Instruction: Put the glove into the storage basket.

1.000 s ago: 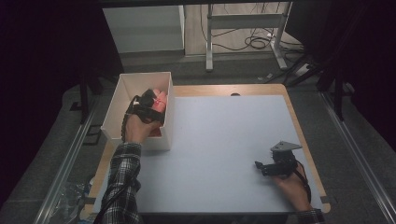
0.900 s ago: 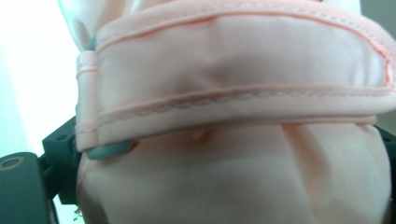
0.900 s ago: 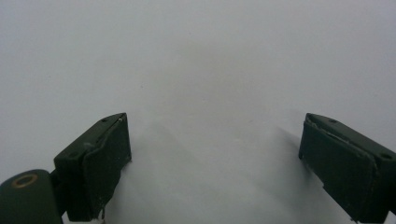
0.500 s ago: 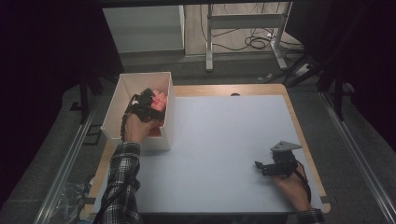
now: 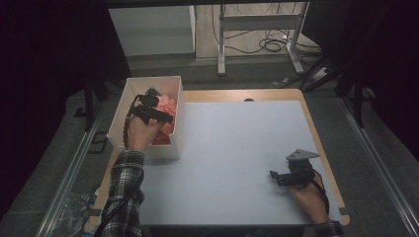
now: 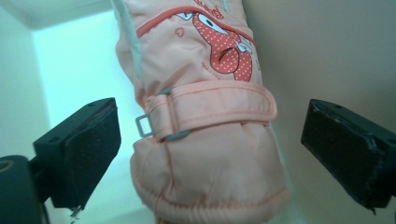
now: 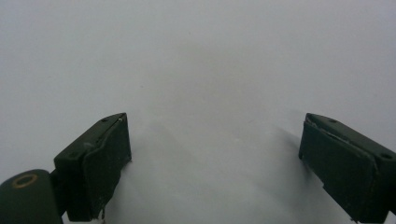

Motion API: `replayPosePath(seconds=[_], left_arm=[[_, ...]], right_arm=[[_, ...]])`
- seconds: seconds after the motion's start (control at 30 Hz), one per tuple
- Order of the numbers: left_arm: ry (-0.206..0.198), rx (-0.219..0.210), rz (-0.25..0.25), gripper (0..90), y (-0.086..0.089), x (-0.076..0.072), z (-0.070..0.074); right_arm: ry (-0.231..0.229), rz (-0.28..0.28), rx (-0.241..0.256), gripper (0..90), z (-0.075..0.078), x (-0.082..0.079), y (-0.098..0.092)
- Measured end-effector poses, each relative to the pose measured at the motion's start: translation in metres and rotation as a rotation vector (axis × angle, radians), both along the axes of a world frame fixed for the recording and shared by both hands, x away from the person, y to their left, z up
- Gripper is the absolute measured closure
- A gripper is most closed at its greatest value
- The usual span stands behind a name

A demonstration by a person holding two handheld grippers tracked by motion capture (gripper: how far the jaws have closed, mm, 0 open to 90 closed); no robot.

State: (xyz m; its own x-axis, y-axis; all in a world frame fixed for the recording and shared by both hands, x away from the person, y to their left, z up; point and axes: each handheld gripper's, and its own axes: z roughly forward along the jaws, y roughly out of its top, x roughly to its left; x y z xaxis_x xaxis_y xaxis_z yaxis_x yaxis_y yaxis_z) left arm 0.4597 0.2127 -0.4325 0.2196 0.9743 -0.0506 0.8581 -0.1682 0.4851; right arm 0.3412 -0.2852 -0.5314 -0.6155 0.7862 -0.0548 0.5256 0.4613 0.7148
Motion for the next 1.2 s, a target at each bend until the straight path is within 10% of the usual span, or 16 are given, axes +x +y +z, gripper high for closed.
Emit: replayPosePath(seconds=[0.63, 1.2], left_arm=[[-0.173, -0.079, -0.066, 2.7, 0.018, -0.055, 0.019], [-0.267, -0.154, -0.149, 1.8, 0.011, -0.124, 0.000]], right_arm=[[-0.001, 0.000, -0.001, 9.4, 0.000, 0.000, 0.000], [0.002, -0.001, -0.002, 9.4, 0.000, 0.000, 0.000]])
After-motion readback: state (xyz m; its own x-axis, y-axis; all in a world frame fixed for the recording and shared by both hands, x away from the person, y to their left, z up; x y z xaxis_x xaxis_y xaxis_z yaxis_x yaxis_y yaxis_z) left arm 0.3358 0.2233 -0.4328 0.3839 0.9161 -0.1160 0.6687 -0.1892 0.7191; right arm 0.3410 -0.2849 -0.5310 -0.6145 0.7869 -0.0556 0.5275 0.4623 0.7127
